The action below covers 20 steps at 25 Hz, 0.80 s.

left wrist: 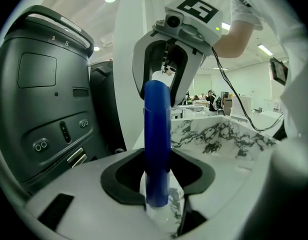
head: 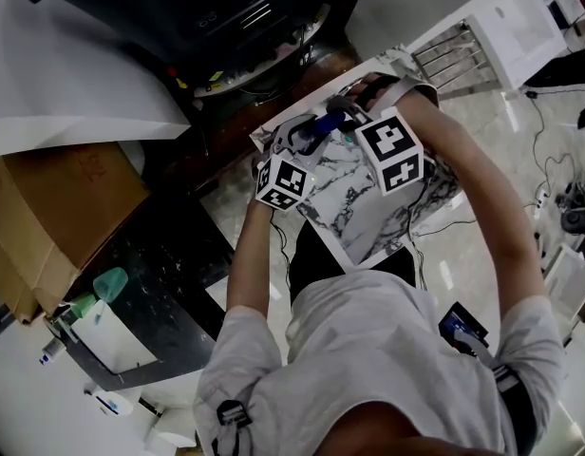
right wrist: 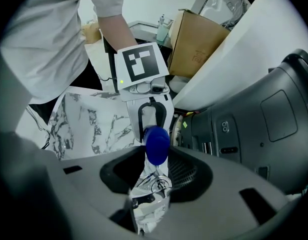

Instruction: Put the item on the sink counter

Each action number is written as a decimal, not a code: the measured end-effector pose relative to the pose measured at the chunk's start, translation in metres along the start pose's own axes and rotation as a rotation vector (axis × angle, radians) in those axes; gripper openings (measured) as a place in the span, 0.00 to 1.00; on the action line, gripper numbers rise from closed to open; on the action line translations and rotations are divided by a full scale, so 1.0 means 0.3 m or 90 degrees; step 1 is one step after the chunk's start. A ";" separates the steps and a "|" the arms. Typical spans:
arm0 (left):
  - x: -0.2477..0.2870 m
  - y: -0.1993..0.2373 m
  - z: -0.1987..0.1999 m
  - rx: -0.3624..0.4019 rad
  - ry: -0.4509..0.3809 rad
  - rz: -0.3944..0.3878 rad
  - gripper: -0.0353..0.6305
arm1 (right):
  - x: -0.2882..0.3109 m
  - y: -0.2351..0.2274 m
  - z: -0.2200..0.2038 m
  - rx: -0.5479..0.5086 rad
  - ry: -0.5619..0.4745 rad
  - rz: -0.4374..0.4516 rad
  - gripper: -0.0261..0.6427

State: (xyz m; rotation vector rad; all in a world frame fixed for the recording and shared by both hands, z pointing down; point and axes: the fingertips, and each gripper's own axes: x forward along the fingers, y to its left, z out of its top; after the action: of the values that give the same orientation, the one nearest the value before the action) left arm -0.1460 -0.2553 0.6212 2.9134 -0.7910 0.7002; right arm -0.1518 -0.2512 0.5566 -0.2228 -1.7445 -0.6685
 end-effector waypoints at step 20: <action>-0.036 0.030 -0.048 -0.054 0.013 0.017 0.30 | 0.016 -0.033 0.098 0.019 -0.026 0.006 0.25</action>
State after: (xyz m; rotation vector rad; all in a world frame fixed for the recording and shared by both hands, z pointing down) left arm -0.1645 -0.2558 0.6288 2.8205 -0.8376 0.6787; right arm -0.1822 -0.2442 0.5540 -0.2254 -1.7895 -0.6345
